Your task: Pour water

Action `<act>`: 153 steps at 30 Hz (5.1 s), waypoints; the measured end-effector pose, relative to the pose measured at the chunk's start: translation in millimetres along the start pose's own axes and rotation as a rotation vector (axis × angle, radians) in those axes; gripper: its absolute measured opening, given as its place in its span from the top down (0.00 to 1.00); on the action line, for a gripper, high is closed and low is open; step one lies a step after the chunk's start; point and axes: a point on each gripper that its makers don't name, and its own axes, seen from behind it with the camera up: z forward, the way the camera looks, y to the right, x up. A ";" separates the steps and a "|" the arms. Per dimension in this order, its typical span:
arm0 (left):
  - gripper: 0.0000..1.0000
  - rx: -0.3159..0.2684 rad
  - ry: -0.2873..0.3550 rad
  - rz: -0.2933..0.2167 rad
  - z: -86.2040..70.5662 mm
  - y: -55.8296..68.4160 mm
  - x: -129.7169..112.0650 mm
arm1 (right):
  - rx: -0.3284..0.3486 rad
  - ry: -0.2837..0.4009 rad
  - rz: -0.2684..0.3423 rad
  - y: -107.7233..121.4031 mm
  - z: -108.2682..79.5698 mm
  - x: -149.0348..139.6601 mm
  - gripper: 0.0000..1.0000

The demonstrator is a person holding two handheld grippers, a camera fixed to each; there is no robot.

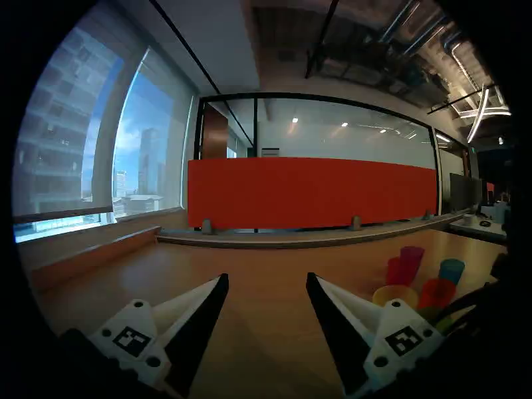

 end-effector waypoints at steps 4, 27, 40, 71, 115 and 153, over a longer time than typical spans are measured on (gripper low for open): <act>0.14 0.000 0.002 0.001 -1.2 -4.7 -4.2 | -0.012 -0.004 -0.002 4.3 -2.3 1.4 0.00; 0.14 0.012 0.005 0.002 -4.3 -25.1 -13.2 | -0.027 -0.008 -0.019 7.4 -4.8 2.4 0.00; 0.14 0.011 0.005 0.007 -3.7 -24.7 -13.8 | -0.026 0.003 -0.021 4.8 -5.2 1.0 0.00; 0.14 0.012 0.005 0.008 -3.5 -24.9 -14.5 | 0.093 0.027 0.030 -39.0 -2.5 -39.7 0.00; 0.14 0.012 0.005 0.007 -3.9 -24.8 -14.4 | 0.074 -0.020 -0.006 -36.9 0.0 -55.2 0.00; 0.14 0.012 0.007 0.003 -2.4 -24.6 -20.3 | 0.074 -0.021 -0.006 -37.0 -1.8 -55.2 0.00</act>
